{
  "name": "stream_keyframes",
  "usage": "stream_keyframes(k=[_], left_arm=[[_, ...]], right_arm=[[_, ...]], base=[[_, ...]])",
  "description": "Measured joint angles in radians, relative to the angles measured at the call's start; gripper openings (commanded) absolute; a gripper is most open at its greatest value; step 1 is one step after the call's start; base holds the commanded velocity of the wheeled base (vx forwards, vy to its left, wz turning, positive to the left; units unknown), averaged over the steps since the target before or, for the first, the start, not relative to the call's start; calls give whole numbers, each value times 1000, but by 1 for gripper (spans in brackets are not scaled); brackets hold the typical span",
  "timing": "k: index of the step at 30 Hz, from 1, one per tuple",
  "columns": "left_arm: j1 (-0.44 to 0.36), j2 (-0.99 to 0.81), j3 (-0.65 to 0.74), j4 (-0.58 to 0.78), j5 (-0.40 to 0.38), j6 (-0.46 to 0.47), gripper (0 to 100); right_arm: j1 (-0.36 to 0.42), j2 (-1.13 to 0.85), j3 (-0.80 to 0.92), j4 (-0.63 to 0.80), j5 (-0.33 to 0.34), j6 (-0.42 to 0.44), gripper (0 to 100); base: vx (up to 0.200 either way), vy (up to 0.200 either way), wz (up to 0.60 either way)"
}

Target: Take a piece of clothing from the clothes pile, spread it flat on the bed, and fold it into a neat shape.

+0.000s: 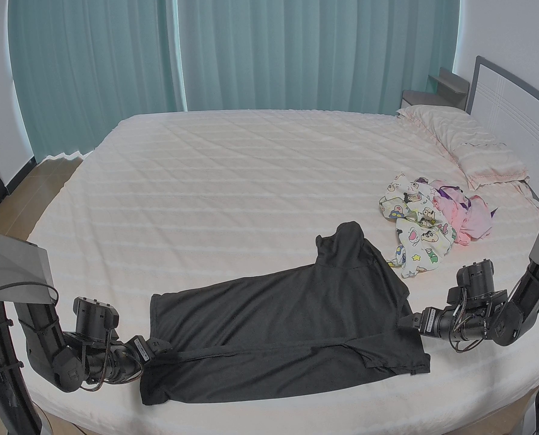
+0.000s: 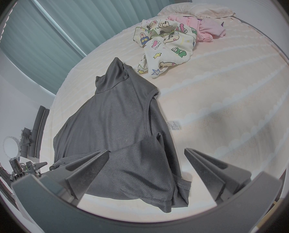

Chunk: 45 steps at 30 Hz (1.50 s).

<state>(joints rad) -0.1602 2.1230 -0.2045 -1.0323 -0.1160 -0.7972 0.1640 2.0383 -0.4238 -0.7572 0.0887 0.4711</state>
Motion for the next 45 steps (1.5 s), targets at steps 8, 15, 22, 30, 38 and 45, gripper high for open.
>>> stream_keyframes(k=[8,15,22,30,38,45], left_arm=[[-23,58,-45,6,94,0,0],[-33,86,-36,6,213,-1,0],[-30,95,-15,4,220,-4,0],[-24,100,-7,0,217,-6,0],[-23,102,-9,0,216,-6,0],[-21,104,-11,0,215,-6,0]], right_arm=[[1,3,-2,0,-3,0,100],[0,2,4,0,0,-7,100],[-6,2,27,-5,47,-57,100],[-27,25,32,-48,144,-80,100],[-54,124,22,-301,205,-116,100],[-60,213,24,-358,265,-122,100]], base=[[0,0,0],[0,0,0],[0,0,0],[0,0,0],[0,0,0],[0,0,0]])
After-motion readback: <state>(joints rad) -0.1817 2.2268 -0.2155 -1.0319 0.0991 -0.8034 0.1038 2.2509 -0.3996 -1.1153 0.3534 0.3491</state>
